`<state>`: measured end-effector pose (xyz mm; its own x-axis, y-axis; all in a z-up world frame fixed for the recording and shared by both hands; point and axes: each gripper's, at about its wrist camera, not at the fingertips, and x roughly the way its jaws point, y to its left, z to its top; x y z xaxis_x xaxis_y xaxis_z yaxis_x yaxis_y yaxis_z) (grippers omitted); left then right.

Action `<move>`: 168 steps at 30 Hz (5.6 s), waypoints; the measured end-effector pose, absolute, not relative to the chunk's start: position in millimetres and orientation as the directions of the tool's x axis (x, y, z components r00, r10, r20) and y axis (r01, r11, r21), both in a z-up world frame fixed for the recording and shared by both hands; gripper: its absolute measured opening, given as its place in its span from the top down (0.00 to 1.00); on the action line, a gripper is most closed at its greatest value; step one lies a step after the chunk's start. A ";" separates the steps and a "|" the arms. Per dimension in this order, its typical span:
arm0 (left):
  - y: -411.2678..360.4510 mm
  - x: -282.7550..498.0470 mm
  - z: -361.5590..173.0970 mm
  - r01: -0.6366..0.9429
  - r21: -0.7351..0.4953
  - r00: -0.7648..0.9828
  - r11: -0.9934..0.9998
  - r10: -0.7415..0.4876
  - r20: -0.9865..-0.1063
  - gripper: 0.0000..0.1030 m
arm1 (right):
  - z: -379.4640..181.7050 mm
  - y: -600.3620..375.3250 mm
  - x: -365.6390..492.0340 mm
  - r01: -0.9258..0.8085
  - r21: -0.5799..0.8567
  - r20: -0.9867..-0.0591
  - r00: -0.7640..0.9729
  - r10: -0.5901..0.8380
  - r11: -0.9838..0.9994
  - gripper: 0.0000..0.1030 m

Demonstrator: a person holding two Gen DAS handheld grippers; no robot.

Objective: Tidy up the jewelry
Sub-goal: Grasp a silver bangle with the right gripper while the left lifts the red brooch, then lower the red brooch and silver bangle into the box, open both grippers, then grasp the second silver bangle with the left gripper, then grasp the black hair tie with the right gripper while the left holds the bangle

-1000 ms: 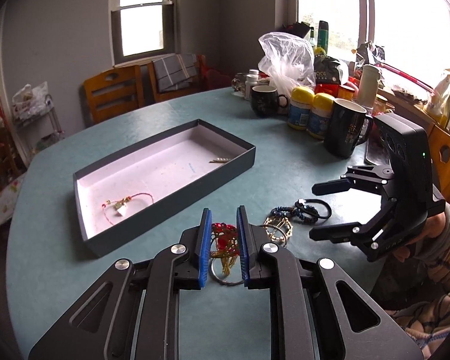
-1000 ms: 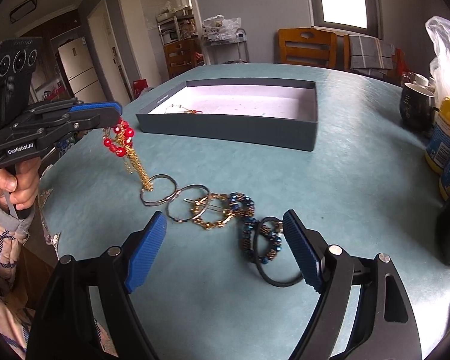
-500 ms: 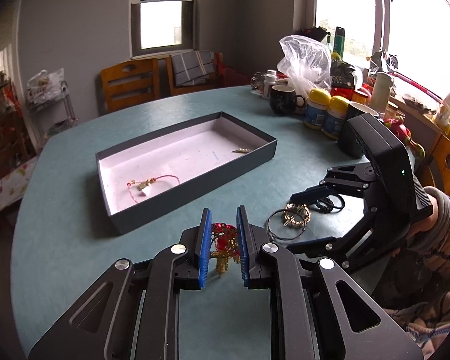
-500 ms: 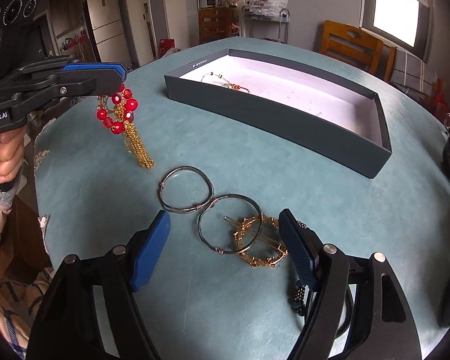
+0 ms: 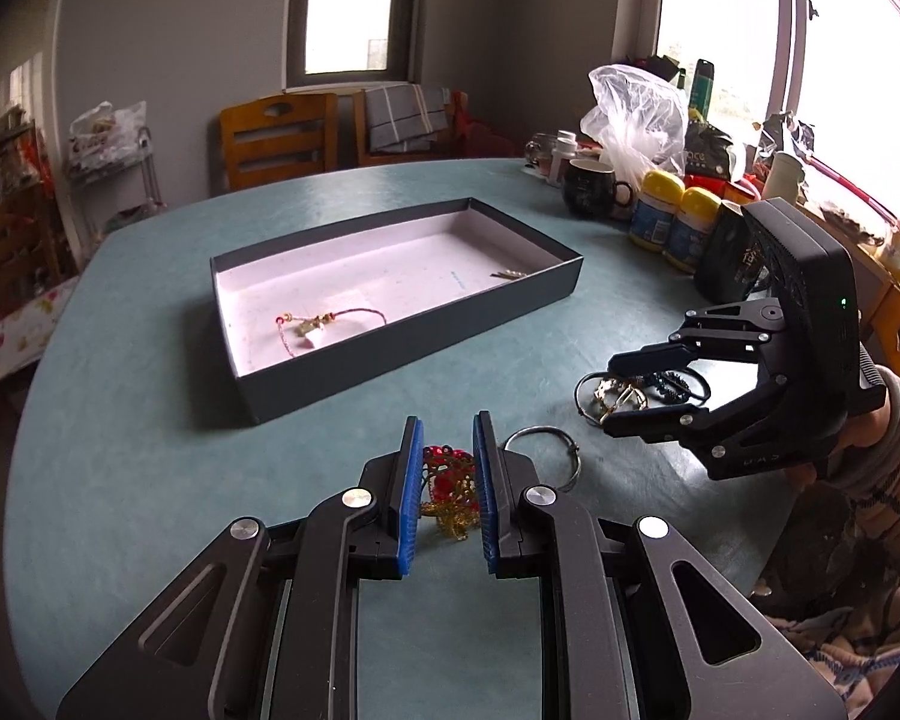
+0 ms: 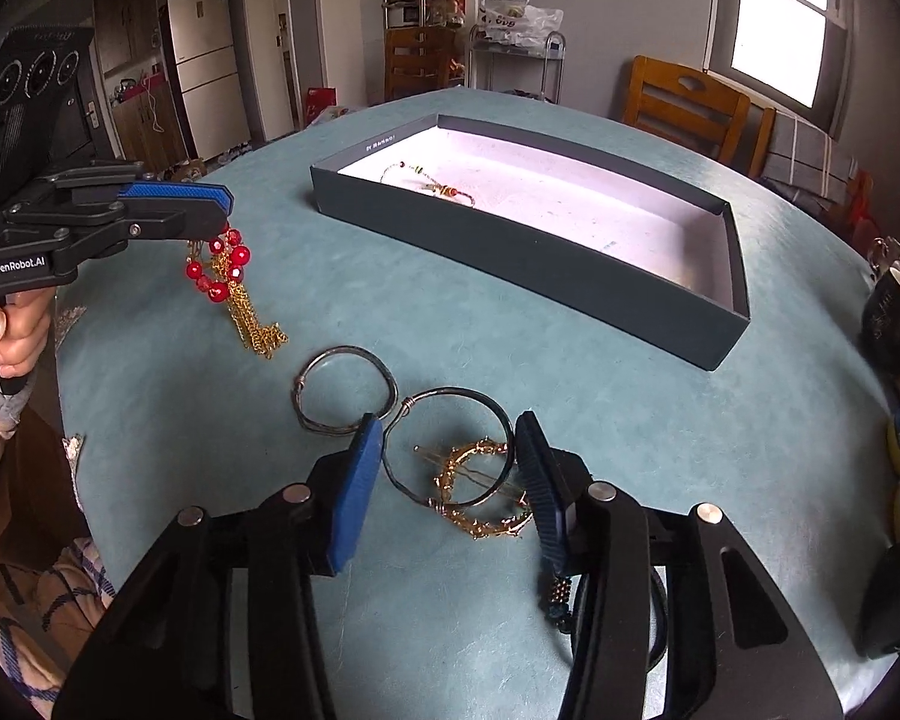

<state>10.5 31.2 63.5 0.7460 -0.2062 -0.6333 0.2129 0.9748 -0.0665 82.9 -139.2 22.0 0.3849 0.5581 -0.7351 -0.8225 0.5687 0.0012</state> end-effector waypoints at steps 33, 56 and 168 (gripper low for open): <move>52.8 119.7 146.8 0.200 0.020 0.817 0.980 -0.156 -0.555 0.83 | 112.0 -137.7 187.0 -0.771 0.045 -0.581 0.497 0.645 0.635 0.55; 72.8 243.8 37.4 0.143 0.014 0.595 0.990 -0.075 -0.800 0.83 | 31.0 -80.9 299.8 -0.716 0.113 -0.783 0.363 0.506 0.689 0.55; -28.9 50.6 45.2 0.358 0.040 0.666 0.933 -0.225 -0.711 0.53 | 48.8 -237.9 82.5 -0.712 0.176 -0.603 0.467 0.646 0.679 0.97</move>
<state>50.6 -28.9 45.2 0.6664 -0.2248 -0.7108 0.3579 0.9329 0.0404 82.5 -237.9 48.8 0.4673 0.6465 -0.6031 -0.7123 0.6794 0.1763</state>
